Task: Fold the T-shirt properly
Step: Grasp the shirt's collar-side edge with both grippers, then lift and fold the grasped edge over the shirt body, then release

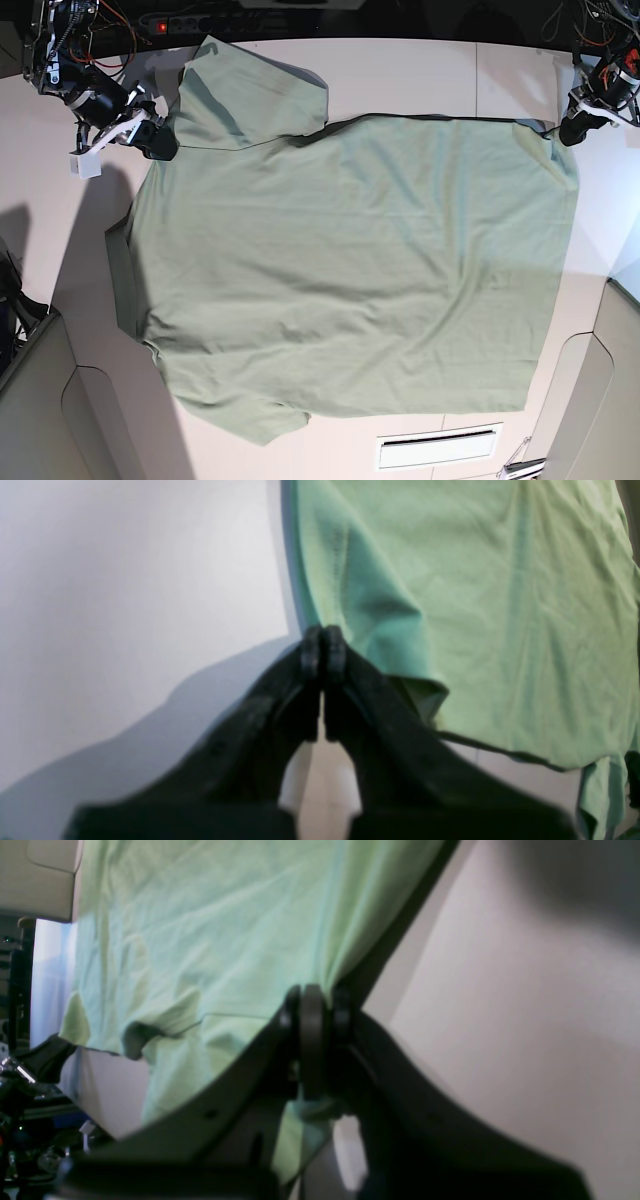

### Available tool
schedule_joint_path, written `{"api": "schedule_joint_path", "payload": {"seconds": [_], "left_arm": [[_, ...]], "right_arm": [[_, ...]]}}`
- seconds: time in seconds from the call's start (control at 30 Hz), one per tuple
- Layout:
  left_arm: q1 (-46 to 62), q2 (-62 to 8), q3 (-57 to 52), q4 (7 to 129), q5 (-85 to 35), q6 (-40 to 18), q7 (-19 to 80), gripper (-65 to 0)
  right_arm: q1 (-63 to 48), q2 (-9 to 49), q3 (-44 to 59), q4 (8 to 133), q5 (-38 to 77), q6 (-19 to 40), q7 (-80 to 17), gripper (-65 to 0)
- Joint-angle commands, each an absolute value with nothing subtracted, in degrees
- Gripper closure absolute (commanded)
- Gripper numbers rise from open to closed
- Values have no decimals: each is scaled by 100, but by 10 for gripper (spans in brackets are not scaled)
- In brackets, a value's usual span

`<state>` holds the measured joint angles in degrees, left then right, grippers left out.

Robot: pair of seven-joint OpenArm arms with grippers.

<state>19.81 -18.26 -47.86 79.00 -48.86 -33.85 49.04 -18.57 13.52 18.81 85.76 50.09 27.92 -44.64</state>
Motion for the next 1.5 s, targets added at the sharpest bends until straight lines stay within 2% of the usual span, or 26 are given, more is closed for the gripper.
{"api": "schedule_joint_path", "payload": {"seconds": [0.0,0.17,0.43,0.57,0.77,0.97,1.1,1.17,1.47], "left_arm": [[2003,-1927,-4803,7944,-4860,-3363,4912,0],[2126,-1973,-5024,7957,-5094,-3369,5059,0],[2912,-1966,-5677,8379,-6370,-3872,5830,0],[3400,-1966,-6084,8678,-6740,-3892,5959,0],[3896,-1970,-6729,9000,-7852,-4000,6740,0],[3876,-2069,-6816,9253,-8291,-4000,6799,0],[3404,-2244,-6755,9255,-8167,-4000,6792,0],[3201,-2364,-6569,9255,-7920,-4000,6683,0],[2335,-2720,-5227,9247,-5649,-4000,5323,0]], "right_arm": [[-1876,1415,1957,8676,5113,2930,-4676,0],[-1933,1457,2436,8914,5557,3048,-5371,0],[-2469,1787,3192,9351,6176,3133,-5760,0],[-2915,1883,3415,9507,6683,3194,-6007,0],[-3479,1892,3780,9677,7533,3280,-6445,0],[-3527,1890,4053,10189,7894,3347,-6455,0],[-3035,1890,4018,10436,7795,3380,-6405,0],[-2705,1892,3907,10427,7376,3387,-6219,0],[-1605,1890,2606,10077,5426,3304,-5092,0]]}}
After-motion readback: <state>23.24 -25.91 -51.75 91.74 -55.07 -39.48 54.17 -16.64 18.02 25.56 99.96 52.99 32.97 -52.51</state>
